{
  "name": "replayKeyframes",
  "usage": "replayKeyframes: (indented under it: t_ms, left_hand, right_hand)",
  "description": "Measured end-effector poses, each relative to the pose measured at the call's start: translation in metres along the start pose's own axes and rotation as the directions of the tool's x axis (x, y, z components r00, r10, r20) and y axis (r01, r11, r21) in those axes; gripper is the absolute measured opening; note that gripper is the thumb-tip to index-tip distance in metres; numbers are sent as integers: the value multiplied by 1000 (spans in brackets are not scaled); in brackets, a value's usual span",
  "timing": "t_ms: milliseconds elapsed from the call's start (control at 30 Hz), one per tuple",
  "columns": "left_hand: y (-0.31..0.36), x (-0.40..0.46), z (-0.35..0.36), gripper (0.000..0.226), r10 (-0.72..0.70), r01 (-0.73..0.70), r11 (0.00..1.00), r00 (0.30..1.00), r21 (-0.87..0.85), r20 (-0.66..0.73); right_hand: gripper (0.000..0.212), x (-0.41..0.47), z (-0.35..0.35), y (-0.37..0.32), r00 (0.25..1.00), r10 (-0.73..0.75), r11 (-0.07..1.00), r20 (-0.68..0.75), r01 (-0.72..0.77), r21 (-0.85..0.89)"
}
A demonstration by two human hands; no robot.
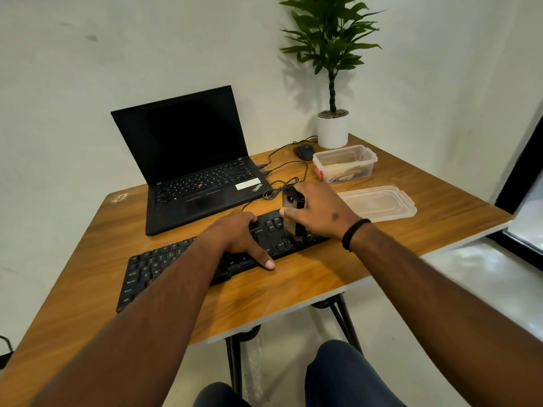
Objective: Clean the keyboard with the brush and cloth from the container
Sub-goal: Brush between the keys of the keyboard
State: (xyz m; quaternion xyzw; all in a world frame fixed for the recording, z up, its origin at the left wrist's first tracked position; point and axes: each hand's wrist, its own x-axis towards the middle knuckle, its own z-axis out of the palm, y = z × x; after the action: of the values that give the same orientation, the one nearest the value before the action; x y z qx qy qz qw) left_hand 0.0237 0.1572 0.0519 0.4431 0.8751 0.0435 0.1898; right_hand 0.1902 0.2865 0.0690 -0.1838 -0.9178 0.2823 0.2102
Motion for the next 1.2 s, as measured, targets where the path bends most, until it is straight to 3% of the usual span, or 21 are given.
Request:
replayKeyframes:
  t_ms: [67, 167, 267, 367, 500, 600, 733, 833, 967, 1100, 1200]
  left_hand:
    - [1, 0, 1, 137, -3, 3, 1000, 1000, 15, 0]
    - [1, -1, 0, 134, 3, -3, 1000, 1000, 18, -9]
    - [1, -1, 0, 134, 4, -4, 1000, 1000, 17, 2]
    - [1, 0, 0, 129, 26, -26, 1000, 1000, 13, -2]
    - [1, -1, -1, 120, 31, -31, 999, 999, -15, -6]
    - [1, -1, 0, 118, 34, -35, 999, 999, -15, -12]
    - [1, -1, 0, 126, 15, -15, 1000, 1000, -1, -15]
    - [1, -1, 0, 131, 21, -21, 1000, 1000, -9, -7]
    - [1, -1, 0, 113, 17, -18, 1000, 1000, -26, -23]
    - [1, 0, 0, 116, 16, -17, 999, 1000, -31, -16]
    - [0, 0, 0, 118, 11, -12, 999, 1000, -41, -23]
  right_hand:
    - [22, -1, 4, -1, 1000, 1, 1000, -18, -1, 16]
    - [23, 0, 3, -8, 997, 16, 997, 81, -22, 71]
    - [18, 0, 8, -12, 1000, 4, 998, 3, -4, 61]
    - [20, 0, 15, -13, 995, 36, 990, 92, -48, 134]
    - [21, -1, 19, -15, 1000, 0, 1000, -11, 0, 12]
    - [21, -2, 17, -17, 995, 1, 997, 104, -9, 80]
    - [23, -2, 21, -19, 999, -30, 1000, -19, 30, -9]
    - [22, 0, 17, -20, 993, -22, 999, 117, 16, 50]
    - [22, -1, 22, -20, 1000, -15, 1000, -23, 15, -27]
    - [20, -3, 17, -20, 993, 15, 994, 114, -28, 108]
    - [21, -2, 23, -20, 999, 9, 999, -44, -11, -52]
